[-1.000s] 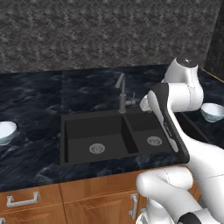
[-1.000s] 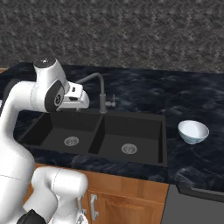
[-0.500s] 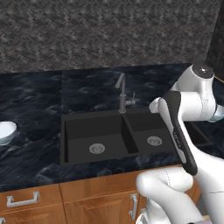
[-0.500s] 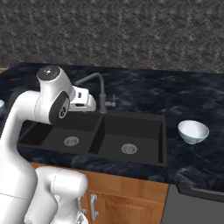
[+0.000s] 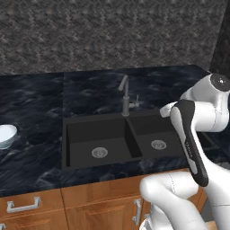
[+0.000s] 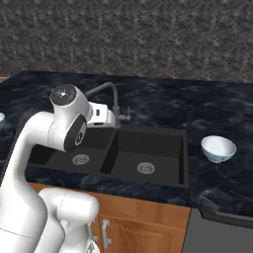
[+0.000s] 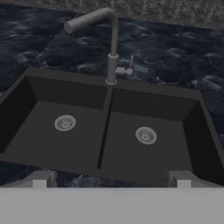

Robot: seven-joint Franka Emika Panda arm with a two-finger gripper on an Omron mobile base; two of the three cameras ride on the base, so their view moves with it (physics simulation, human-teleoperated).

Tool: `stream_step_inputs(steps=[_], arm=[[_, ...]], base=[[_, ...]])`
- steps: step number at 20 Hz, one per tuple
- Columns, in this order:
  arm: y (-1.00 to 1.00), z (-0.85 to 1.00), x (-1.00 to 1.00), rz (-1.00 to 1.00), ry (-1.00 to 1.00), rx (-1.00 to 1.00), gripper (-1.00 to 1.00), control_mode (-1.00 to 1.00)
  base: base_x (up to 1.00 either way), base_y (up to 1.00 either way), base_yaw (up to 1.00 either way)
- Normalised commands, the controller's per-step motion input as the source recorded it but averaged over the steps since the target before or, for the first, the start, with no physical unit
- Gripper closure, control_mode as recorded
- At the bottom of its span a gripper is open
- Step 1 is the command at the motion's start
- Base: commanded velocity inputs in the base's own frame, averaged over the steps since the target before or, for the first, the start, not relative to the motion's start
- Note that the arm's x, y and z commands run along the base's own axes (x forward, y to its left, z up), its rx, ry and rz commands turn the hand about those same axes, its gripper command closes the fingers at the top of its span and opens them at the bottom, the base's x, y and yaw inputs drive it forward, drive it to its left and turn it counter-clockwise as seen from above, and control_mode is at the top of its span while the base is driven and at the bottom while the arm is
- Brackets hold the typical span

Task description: Rinse each bowl for a few seconds and place them down in the sink or on the counter.

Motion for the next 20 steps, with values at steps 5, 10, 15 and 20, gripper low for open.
stream_step_inputs(steps=[5, 10, 15, 20], arm=[[-0.18, 0.00, 0.07, 0.06, -0.07, 0.00, -1.00, -1.00], [-0.15, -0.07, 0.06, 0.07, -0.07, 0.00, -1.00, -1.00], [-0.14, -0.06, 0.11, 0.08, -0.11, 0.00, -1.00, -1.00], [-0.06, -0.05, 0.21, 0.05, -0.12, 0.00, -1.00, -1.00]], base=[[0.00, 0.00, 0.00], [0.00, 0.00, 0.00], [0.00, 0.00, 0.00], [0.00, 0.00, 0.00]])
